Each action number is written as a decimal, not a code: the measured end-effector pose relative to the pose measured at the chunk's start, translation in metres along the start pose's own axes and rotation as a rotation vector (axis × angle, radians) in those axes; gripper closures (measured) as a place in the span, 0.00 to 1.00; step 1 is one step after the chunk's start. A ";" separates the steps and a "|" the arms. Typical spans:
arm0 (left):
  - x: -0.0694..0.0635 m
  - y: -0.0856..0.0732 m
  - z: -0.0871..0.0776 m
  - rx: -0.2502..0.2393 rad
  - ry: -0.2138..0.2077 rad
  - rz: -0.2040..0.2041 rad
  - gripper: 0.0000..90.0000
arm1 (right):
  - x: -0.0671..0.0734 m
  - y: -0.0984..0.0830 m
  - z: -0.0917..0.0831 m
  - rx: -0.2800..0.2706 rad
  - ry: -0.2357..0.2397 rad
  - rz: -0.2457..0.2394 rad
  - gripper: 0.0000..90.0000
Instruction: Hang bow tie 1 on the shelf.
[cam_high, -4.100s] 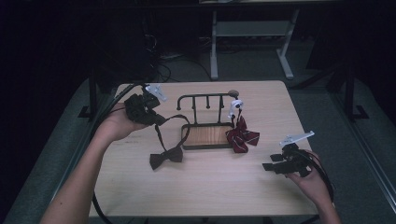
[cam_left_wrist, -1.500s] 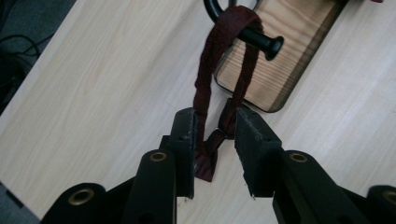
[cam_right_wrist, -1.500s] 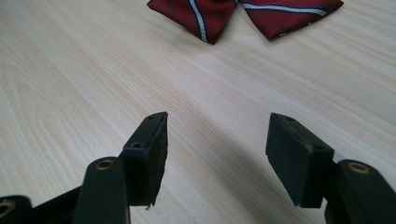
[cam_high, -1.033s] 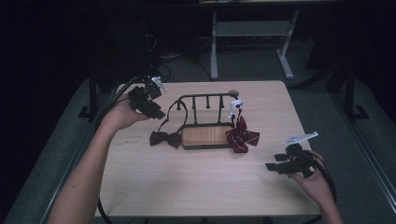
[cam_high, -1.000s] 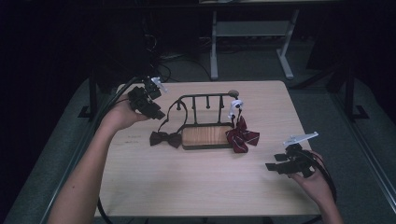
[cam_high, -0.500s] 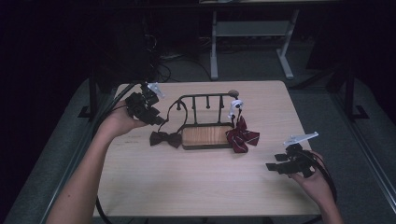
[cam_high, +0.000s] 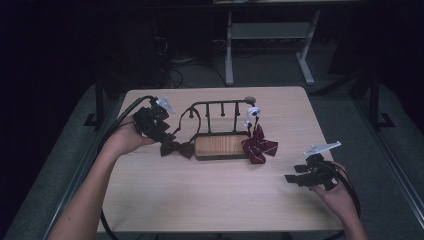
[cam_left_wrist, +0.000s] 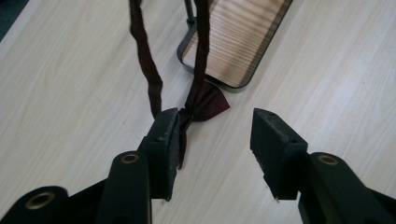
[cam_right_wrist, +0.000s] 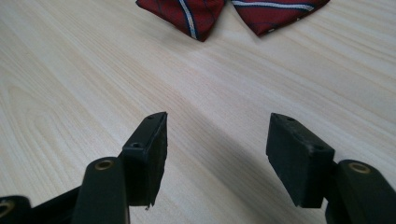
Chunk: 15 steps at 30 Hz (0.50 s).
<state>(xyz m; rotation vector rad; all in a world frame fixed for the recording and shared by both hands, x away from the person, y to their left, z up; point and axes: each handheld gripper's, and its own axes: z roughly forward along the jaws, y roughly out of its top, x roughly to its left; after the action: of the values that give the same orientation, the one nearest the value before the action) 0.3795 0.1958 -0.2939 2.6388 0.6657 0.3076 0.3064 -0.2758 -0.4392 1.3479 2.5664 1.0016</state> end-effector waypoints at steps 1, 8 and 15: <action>-0.001 -0.001 0.001 0.000 -0.005 -0.002 0.56 | 0.000 0.000 0.000 0.000 0.000 -0.001 0.43; -0.005 -0.008 0.007 -0.007 -0.021 0.000 0.51 | 0.000 0.000 0.000 -0.001 0.000 0.000 0.43; -0.009 -0.017 0.011 -0.020 -0.032 -0.004 0.44 | 0.000 0.000 0.001 -0.004 -0.001 0.000 0.43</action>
<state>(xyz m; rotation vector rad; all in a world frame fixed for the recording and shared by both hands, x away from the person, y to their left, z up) 0.3685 0.2014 -0.3117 2.6179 0.6539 0.2683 0.3066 -0.2751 -0.4398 1.3475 2.5627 1.0054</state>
